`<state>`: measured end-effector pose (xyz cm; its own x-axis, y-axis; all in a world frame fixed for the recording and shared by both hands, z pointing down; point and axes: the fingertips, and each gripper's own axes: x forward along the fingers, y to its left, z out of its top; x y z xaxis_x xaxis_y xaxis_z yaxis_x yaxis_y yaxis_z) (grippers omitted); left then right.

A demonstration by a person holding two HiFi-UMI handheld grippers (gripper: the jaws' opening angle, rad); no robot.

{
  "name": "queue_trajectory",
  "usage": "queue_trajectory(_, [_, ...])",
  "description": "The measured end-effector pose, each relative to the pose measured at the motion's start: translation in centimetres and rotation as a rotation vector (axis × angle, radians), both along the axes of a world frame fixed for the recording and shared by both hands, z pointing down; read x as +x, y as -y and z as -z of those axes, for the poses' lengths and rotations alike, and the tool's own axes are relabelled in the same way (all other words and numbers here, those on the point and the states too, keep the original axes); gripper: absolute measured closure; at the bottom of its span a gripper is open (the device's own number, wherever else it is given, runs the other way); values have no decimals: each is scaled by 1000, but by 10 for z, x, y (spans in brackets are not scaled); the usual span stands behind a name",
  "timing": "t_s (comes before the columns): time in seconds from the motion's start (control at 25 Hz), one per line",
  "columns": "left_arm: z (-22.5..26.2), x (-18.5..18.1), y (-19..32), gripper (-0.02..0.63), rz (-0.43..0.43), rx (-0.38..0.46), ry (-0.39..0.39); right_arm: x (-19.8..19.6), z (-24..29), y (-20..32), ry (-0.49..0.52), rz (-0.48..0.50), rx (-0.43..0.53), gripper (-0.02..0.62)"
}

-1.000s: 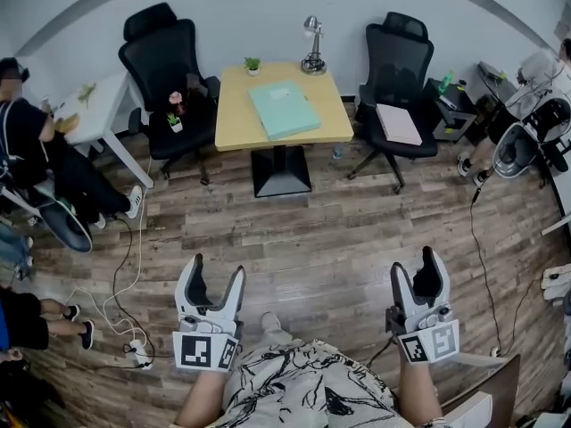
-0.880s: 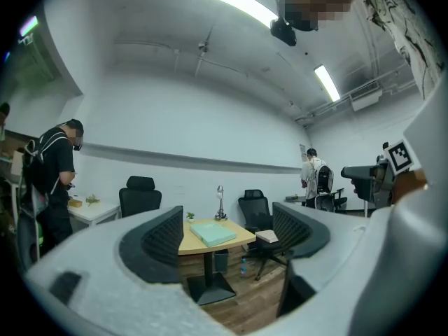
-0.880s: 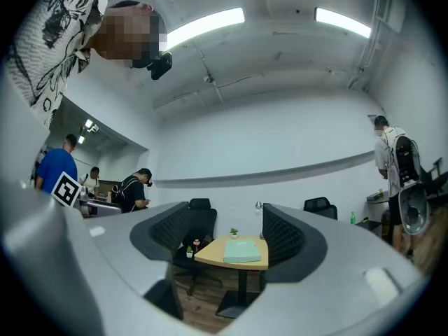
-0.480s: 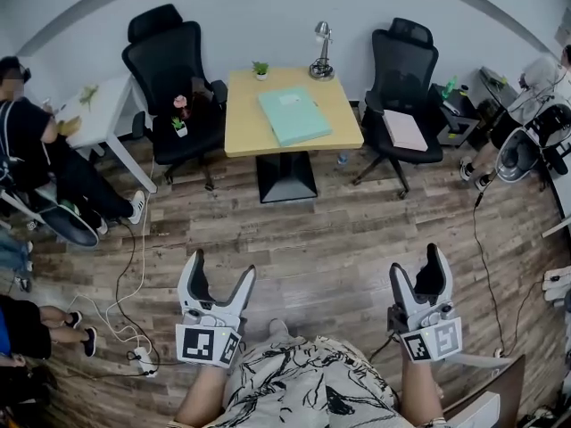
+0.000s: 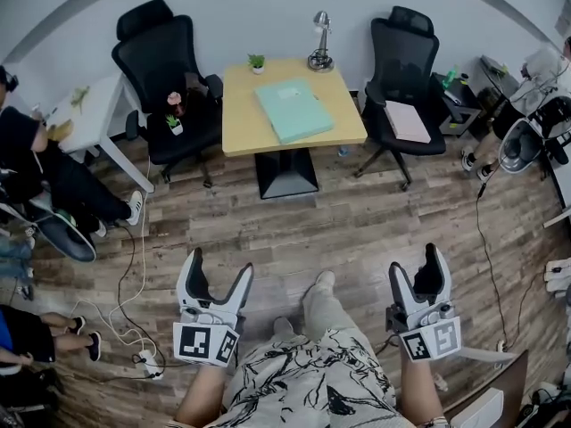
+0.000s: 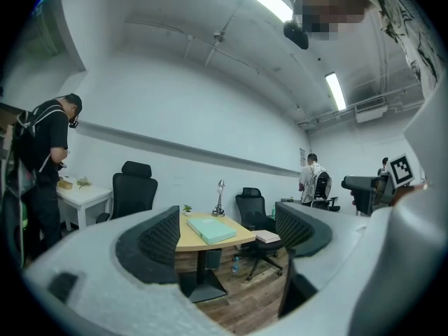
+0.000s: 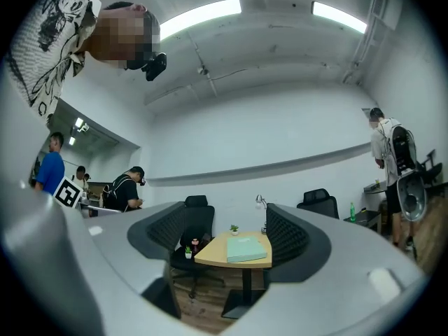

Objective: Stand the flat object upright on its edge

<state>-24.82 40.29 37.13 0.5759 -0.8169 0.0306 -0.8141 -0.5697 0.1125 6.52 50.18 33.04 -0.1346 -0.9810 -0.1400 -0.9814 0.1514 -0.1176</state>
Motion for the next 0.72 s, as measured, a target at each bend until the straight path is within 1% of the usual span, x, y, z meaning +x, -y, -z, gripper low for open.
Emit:
queue_trajectory(0.2, [-8, 15, 37, 186, 20, -16, 27, 22, 2, 41, 6, 11, 52, 236])
queue_trajectory(0.36, [-5, 29, 80, 184, 57, -13, 25, 45, 3, 94, 7, 34, 55, 235])
queue_trajectory(0.56, [7, 58, 134, 169, 93, 3, 38, 76, 6, 155, 1, 69, 47, 236])
queue_trajectory(0.72, [15, 81, 170, 166, 122, 17, 28, 101, 10, 198, -7, 97, 45, 236])
